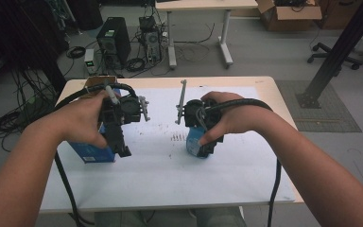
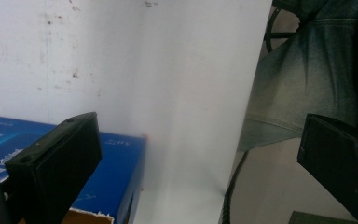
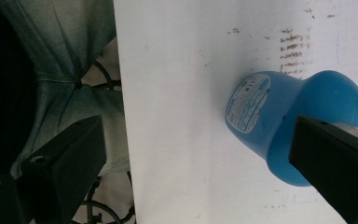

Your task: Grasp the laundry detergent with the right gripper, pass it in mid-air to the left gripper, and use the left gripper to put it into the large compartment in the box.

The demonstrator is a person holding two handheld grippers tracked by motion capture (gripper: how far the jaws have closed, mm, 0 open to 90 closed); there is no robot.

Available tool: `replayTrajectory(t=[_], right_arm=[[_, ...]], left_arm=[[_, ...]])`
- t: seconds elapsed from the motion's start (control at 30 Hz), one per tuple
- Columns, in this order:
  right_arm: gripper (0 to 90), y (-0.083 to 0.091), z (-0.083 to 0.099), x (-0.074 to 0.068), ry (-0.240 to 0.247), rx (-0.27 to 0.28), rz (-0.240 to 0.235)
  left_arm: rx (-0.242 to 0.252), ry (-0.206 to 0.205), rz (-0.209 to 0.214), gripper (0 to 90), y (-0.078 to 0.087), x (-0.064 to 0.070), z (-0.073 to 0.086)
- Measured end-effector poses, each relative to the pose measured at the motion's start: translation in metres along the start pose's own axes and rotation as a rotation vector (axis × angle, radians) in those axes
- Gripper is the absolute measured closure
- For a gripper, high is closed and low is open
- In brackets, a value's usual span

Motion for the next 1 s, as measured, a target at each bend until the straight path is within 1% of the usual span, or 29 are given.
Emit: replayTrajectory(t=[0.03, 0.1, 0.33, 0.47, 0.77, 0.87, 1.0], right_arm=[[4.1, 0.000, 0.000, 0.000, 0.001, 0.002, -0.001], [4.2, -0.001, 0.000, 0.000, 0.004, -0.001, -0.008], [4.1, -0.003, 0.001, 0.001, 0.009, 0.003, -0.011], [4.1, -0.005, 0.002, 0.000, 0.009, 0.002, -0.013], [4.2, -0.012, 0.005, -0.004, 0.003, 0.011, -0.020], [4.3, -0.015, 0.007, -0.006, -0.003, 0.014, -0.020], [4.4, -0.016, 0.009, -0.009, -0.001, 0.020, -0.021]], left_arm=[[0.001, 0.000, 0.001, 0.2, -0.001, 0.001, -0.001], [-0.015, -0.004, 0.008, 0.2, -0.002, 0.001, -0.001], [-0.020, -0.005, 0.008, 0.2, -0.006, 0.001, -0.002], [-0.012, -0.006, 0.009, 0.2, -0.007, 0.001, -0.002], [-0.012, -0.011, 0.008, 0.2, -0.009, 0.002, 0.000], [0.000, -0.008, 0.002, 0.2, -0.009, 0.003, 0.000], [-0.004, -0.010, 0.005, 0.2, -0.009, 0.007, 0.002]])
Point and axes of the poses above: each handheld gripper's, and its own axes: y roughly backward along the jaws, z roughly out of its underside, x roughly to its right, the point moved 7 cm from there along -y, roughly forward along the jaws, and after that the axes turned 13 degrees about x, right-handed, at the moved point
